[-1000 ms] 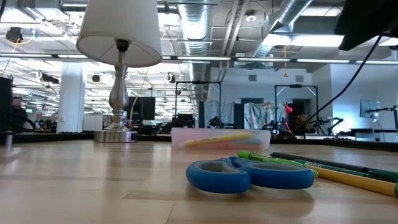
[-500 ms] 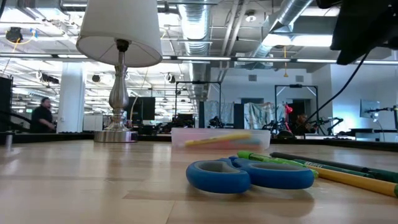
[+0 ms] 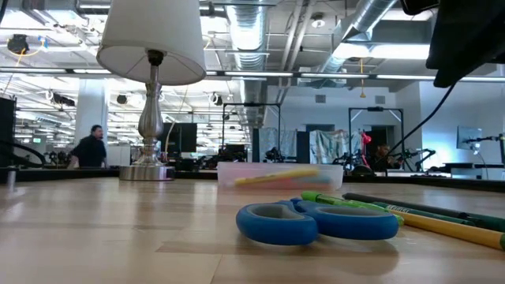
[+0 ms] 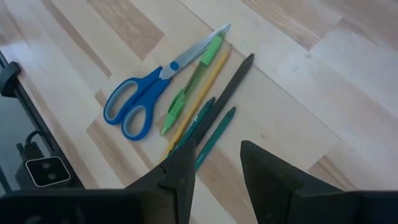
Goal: Pick & place school supplies into a supply box
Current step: Put the right green crayon into the pink supply box
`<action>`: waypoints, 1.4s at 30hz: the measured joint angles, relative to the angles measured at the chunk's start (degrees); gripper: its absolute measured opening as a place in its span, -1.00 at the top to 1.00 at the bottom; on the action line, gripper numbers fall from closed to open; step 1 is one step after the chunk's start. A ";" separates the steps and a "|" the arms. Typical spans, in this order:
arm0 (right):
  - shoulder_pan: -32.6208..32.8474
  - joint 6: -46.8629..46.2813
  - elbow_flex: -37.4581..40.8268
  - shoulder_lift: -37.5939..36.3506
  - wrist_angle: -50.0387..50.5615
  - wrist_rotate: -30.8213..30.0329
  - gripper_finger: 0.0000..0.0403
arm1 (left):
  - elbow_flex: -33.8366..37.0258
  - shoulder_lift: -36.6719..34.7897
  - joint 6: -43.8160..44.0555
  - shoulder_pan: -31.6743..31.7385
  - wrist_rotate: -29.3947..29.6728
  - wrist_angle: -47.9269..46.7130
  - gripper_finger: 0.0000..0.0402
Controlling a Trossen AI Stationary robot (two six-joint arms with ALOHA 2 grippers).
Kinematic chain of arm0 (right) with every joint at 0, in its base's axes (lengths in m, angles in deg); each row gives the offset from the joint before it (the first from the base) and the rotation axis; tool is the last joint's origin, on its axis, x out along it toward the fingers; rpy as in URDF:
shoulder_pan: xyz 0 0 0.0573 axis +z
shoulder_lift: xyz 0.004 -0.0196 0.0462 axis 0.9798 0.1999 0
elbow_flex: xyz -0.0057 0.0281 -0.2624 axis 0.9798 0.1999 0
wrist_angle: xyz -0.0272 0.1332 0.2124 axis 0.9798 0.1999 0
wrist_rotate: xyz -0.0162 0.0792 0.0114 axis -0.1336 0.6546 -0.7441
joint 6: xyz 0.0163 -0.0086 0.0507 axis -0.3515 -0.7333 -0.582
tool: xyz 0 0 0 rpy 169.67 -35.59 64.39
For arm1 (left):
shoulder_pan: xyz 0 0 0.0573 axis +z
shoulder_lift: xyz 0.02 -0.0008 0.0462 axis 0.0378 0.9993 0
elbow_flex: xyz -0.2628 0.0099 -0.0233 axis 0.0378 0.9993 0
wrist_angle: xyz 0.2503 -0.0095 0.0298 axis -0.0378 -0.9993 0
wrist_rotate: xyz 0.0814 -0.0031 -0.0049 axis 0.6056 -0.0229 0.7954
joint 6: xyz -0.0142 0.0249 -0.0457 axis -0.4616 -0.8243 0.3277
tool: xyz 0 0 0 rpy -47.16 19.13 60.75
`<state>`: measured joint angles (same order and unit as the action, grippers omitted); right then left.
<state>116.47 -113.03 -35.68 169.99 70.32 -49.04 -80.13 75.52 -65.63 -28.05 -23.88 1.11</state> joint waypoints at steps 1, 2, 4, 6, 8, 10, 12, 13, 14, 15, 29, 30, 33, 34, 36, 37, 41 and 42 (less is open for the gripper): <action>0.00 0.00 0.00 0.00 -0.02 0.00 0.40 | 0.00 -0.02 0.29 0.00 -0.01 0.00 0.15; -0.01 -0.10 0.00 0.00 -0.04 0.01 0.40 | 0.00 -0.01 0.48 0.00 0.00 0.07 0.15; 0.04 -0.16 0.00 0.00 -0.29 0.07 0.40 | 0.00 0.01 0.57 0.00 0.06 0.61 0.15; 0.17 -0.86 0.00 0.00 -1.16 0.10 0.40 | 0.00 0.01 0.04 0.00 0.41 0.79 0.15; 0.16 -1.77 0.00 0.00 -1.78 0.11 0.40 | 0.00 0.01 -0.86 0.00 0.47 0.76 0.15; 0.24 -2.05 0.00 0.00 -2.64 0.11 0.40 | 0.00 0.01 -1.02 0.00 0.54 0.76 0.15; 0.22 -2.08 0.00 0.02 -3.66 0.09 0.40 | 0.00 0.01 -1.00 0.00 0.35 0.66 0.15; 0.23 -2.08 0.00 0.02 -4.20 0.09 0.40 | 0.00 0.01 -1.00 0.00 0.28 0.61 0.15; 0.22 -2.06 0.00 0.02 -4.66 0.09 0.40 | 0.00 0.01 -1.00 0.00 0.28 0.57 0.15; 0.22 -2.05 0.00 0.02 -4.89 0.09 0.40 | 0.00 0.01 -1.00 0.00 0.28 0.50 0.15; 0.22 -8.46 0.04 9.05 -10.65 6.27 0.40 | 0.00 0.01 -0.06 0.20 1.51 0.61 0.15; 0.13 -9.26 -0.02 9.65 -10.80 6.75 0.40 | 0.00 0.01 -0.06 0.20 1.48 0.61 0.15; 0.11 -11.08 -0.02 10.74 -10.11 6.96 0.40 | 0.00 0.01 0.14 0.20 1.46 0.61 0.15; 0.11 -11.48 -0.02 10.75 -9.53 6.86 0.40 | 0.00 0.01 0.12 0.20 1.46 0.63 0.15; -0.18 -12.20 -0.10 11.26 -8.87 6.64 0.40 | 0.00 0.02 -0.17 0.20 1.56 0.61 0.15; -0.52 -12.33 -0.15 11.92 -8.94 6.69 0.40 | 0.00 0.01 -0.65 0.20 1.62 0.61 0.15; -1.09 -12.53 -0.16 14.15 -10.34 6.94 0.40 | 0.00 0.03 -3.22 0.48 1.75 0.63 0.15; -1.17 -12.33 -0.20 14.95 -11.01 7.00 0.41 | 0.02 0.03 -3.39 0.48 1.75 0.59 0.15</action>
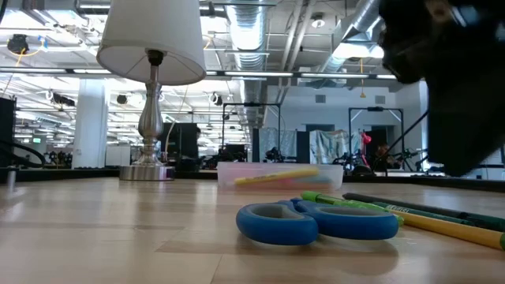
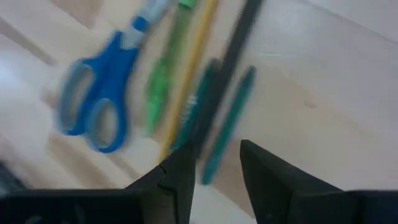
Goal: Pick & place school supplies into a supply box
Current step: Put the right green crayon into the pink supply box
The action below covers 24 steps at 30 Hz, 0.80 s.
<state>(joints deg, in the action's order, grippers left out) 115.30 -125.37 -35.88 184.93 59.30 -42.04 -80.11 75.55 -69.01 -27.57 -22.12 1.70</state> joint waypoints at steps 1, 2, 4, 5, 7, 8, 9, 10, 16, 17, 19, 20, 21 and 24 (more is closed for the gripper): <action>-0.17 0.30 0.12 0.65 0.05 0.21 0.41 | 0.00 0.00 -0.07 0.00 0.09 0.03 0.15; -0.38 0.59 0.16 1.31 -0.37 0.46 0.41 | 0.00 0.00 -0.10 0.00 0.12 0.08 0.15; -0.60 0.79 -0.04 2.30 -0.99 0.79 0.41 | 0.00 0.00 -0.15 0.00 0.12 0.04 0.15; -0.63 0.70 -0.04 2.41 -0.67 0.75 0.41 | 0.00 0.00 -0.17 0.00 0.13 0.05 0.15; -0.91 0.64 -0.03 2.39 -0.36 0.67 0.41 | 0.00 0.00 -0.22 0.00 0.15 -0.06 0.15; -1.09 0.65 -0.04 2.38 -0.19 0.53 0.41 | 0.00 0.00 -0.23 0.00 0.15 -0.19 0.15; -1.29 0.66 -0.04 2.38 0.52 0.36 0.41 | 0.00 0.00 -0.25 0.00 0.16 -0.20 0.15; -1.51 0.67 -0.04 2.38 1.09 0.34 0.41 | 0.00 0.00 -0.26 0.00 0.17 -0.15 0.15; -2.85 1.73 -0.04 2.38 0.85 0.04 0.41 | 0.00 0.00 -0.69 0.88 -0.02 -0.43 0.15; -2.95 1.75 -0.04 2.38 0.93 -0.11 0.41 | 0.00 0.00 -0.69 1.03 -0.19 -0.40 0.15; -2.95 2.38 -0.04 2.38 0.97 -0.21 0.41 | 0.00 0.00 -0.69 1.28 -0.19 -0.42 0.15; -2.94 2.61 -0.04 2.39 0.96 -0.20 0.41 | 0.00 0.00 -0.69 1.48 -0.21 -0.42 0.15; -2.94 2.63 -0.04 2.76 0.86 -0.17 0.41 | 0.00 0.00 -0.69 1.58 -0.21 -0.44 0.15; -2.89 2.66 0.08 4.37 0.48 0.97 0.41 | 0.00 0.00 -0.68 1.89 -0.29 -0.53 0.15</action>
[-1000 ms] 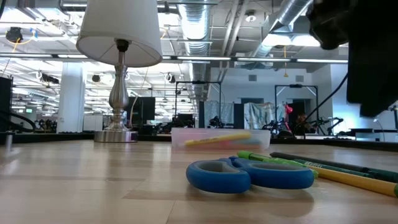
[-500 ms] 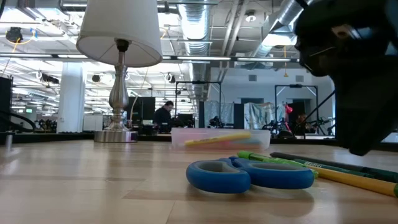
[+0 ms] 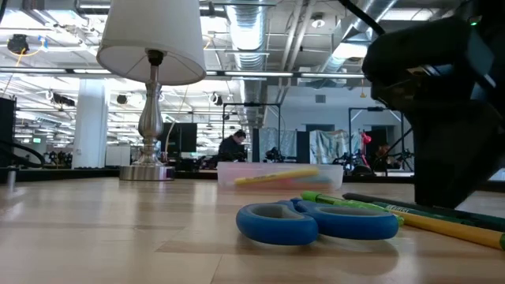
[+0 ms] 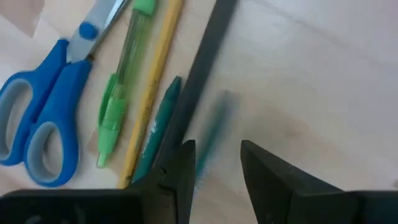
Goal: Pick & place school supplies into a supply box
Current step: Put the right green crayon into the pink supply box
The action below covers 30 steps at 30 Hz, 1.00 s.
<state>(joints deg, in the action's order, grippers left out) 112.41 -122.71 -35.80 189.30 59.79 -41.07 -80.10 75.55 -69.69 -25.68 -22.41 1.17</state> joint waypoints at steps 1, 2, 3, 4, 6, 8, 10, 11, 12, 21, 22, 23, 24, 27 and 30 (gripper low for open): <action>0.11 0.03 -0.03 0.55 -0.73 0.74 0.41 | 0.00 0.00 -0.01 0.18 0.00 -0.10 0.15; 0.22 0.10 -0.20 1.02 -1.07 0.89 0.41 | 0.00 0.00 -0.03 0.31 -0.03 -0.15 0.15; 0.46 0.11 -0.21 1.21 -1.17 0.97 0.41 | 0.00 0.00 -0.06 0.31 -0.01 -0.25 0.15; 0.68 0.03 -0.23 1.27 -1.21 0.92 0.41 | 0.00 0.00 -0.08 0.31 0.00 -0.29 0.15; 0.99 -0.88 -0.23 1.30 -1.00 0.77 0.41 | 0.00 0.00 -0.43 0.31 0.00 -0.37 0.15; 1.22 -1.25 -0.27 1.34 -0.27 0.44 0.41 | 0.00 0.00 -0.77 0.31 0.00 -0.68 0.15; 1.22 -1.24 -0.35 1.36 0.63 1.15 0.41 | 0.00 0.00 -0.84 0.37 0.02 -0.92 0.15; 1.21 -1.14 -0.38 1.36 0.94 1.84 0.41 | 0.00 0.00 -0.84 0.52 0.01 -1.02 0.15; 1.17 -0.79 -0.38 1.36 1.14 2.67 0.42 | 0.00 0.00 -0.84 0.68 0.00 -1.00 0.15; 1.17 0.85 -0.38 1.38 4.62 8.94 0.62 | 0.00 0.00 -0.01 1.95 0.02 -0.98 0.15; 1.17 1.42 -0.36 1.38 4.93 9.63 0.64 | 0.00 0.00 0.01 2.06 0.02 -0.98 0.15; 1.24 1.63 -0.34 1.40 5.17 9.93 0.66 | 0.00 0.00 0.03 2.20 0.01 -0.96 0.15; 1.32 1.63 -0.34 1.41 5.39 10.08 0.68 | 0.00 0.00 0.05 2.31 0.01 -0.96 0.15; 1.27 1.62 -0.31 1.42 5.84 11.55 0.74 | 0.00 0.00 0.72 2.63 0.02 -0.95 0.15; 1.22 1.65 -0.27 1.45 6.02 13.08 0.78 | 0.00 0.00 1.06 2.78 0.04 -0.94 0.15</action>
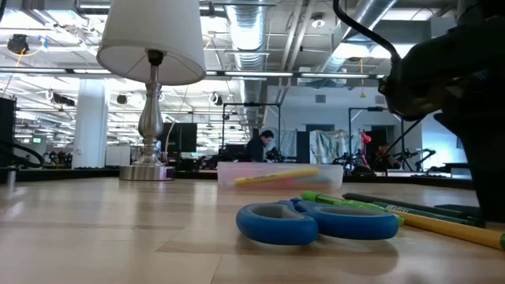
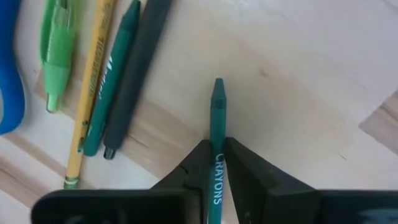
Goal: Pick & place school supplies into a supply box
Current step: Put the right green crayon into the pink supply box
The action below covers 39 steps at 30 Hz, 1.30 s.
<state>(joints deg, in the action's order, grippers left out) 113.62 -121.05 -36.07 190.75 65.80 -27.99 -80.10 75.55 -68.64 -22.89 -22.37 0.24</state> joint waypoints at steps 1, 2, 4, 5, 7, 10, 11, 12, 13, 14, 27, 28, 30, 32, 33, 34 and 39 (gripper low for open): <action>0.00 0.00 0.02 0.00 0.03 0.10 0.79 | 0.00 0.00 0.04 0.00 -0.01 0.00 0.15; 0.00 0.01 0.02 0.00 0.03 0.36 0.80 | 0.00 0.00 0.07 0.00 -0.02 0.02 0.15; 0.00 0.66 -0.02 0.00 0.16 1.58 0.81 | 0.00 0.00 0.08 0.00 -0.02 0.02 0.15; 0.00 1.37 -0.29 0.04 0.58 2.51 0.82 | 0.00 0.00 0.09 0.00 -0.02 0.02 0.15; 0.00 2.74 -0.80 0.09 1.40 3.80 0.82 | 0.00 0.00 0.27 0.00 -0.02 0.02 0.15; 0.01 2.99 -1.42 0.15 2.74 4.37 0.81 | 0.00 0.00 0.63 0.00 -0.02 0.04 0.15; 0.02 3.00 -1.58 0.16 3.38 4.61 0.81 | 0.00 0.00 0.67 0.00 0.00 0.04 0.15; 0.02 3.12 -1.68 0.17 4.05 4.84 0.81 | 0.00 0.00 0.97 0.00 -0.02 0.04 0.15; 0.02 3.45 -1.70 0.17 4.56 5.18 0.81 | 0.00 0.00 1.43 0.00 -0.02 0.04 0.15; 0.02 3.92 -1.70 0.17 4.90 5.50 0.81 | 0.00 0.00 1.79 0.00 -0.01 0.04 0.15; -1.04 11.93 -1.70 0.11 5.39 5.37 0.92 | 0.00 0.00 1.88 0.00 -0.02 0.04 0.15; -1.15 12.69 -1.70 0.11 5.39 5.38 0.93 | 0.00 0.00 1.91 0.00 -0.03 0.04 0.15; -1.41 13.99 -1.70 0.11 5.43 5.33 0.93 | 0.00 0.00 1.94 0.00 -0.03 0.05 0.15; -1.46 15.47 -1.70 0.11 5.45 5.18 0.93 | 0.00 0.00 1.95 0.00 -0.02 0.07 0.15; -1.52 16.29 -1.70 0.11 5.44 5.07 0.93 | 0.00 0.00 1.97 0.00 -0.03 0.07 0.15; -1.63 17.05 -1.70 0.11 5.46 4.95 0.93 | 0.00 0.00 1.99 0.00 -0.04 0.07 0.15; -2.07 20.93 -1.64 -0.33 5.58 4.55 0.95 | 0.00 0.00 2.06 0.00 -0.02 0.07 0.15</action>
<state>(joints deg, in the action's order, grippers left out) 111.55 -100.12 -37.71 190.43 71.39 -23.44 -80.10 75.55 -66.58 -22.89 -22.39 0.31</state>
